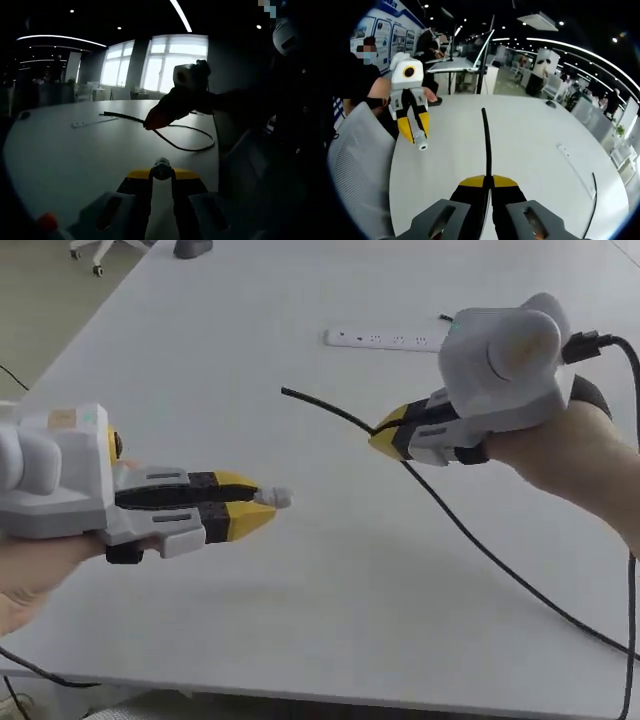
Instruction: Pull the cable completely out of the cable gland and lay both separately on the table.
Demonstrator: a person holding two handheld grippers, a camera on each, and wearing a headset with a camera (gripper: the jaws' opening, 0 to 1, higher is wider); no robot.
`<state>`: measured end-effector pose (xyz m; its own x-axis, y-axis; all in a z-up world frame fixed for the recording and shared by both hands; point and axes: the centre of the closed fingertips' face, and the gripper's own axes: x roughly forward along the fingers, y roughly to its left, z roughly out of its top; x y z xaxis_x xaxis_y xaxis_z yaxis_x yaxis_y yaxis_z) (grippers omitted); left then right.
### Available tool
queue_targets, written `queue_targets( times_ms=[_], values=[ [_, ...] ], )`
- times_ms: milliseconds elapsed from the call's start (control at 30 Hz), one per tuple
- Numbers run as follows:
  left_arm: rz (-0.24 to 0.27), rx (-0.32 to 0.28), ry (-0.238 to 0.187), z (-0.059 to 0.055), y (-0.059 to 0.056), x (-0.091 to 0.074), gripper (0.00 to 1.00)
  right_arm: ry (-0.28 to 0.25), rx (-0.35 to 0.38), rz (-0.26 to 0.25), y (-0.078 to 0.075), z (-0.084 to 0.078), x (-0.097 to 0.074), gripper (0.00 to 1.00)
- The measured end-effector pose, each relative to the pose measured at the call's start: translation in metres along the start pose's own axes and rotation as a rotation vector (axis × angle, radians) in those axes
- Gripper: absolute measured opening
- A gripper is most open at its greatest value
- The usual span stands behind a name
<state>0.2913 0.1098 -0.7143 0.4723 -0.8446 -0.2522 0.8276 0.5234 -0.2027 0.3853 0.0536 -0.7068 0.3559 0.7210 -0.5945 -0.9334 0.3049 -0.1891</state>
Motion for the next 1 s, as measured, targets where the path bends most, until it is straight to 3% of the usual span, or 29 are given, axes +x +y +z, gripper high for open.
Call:
queue_targets(
  times_ms=[200,400,700,767,800,1000],
  values=[
    [0.018,-0.022,-0.007,-0.010,0.008,-0.010,0.15,-0.008,-0.006,0.016,0.000,0.020,0.039,0.00],
    [0.026,-0.033,-0.019,-0.014,0.011,-0.019,0.15,-0.014,0.044,0.019,0.002,0.028,0.073,0.00],
    [0.032,-0.042,-0.021,-0.020,0.013,-0.029,0.15,0.047,0.093,0.033,0.012,0.015,0.116,0.00],
    [0.035,-0.040,-0.020,-0.022,0.014,-0.029,0.15,0.085,0.138,0.041,0.016,0.007,0.123,0.00],
    [0.033,-0.046,-0.022,-0.024,0.015,-0.029,0.15,0.083,0.127,0.033,0.009,0.005,0.133,0.00],
    [0.027,-0.066,-0.027,-0.031,0.015,-0.026,0.15,0.113,0.141,0.030,0.014,-0.006,0.143,0.00]
  ],
)
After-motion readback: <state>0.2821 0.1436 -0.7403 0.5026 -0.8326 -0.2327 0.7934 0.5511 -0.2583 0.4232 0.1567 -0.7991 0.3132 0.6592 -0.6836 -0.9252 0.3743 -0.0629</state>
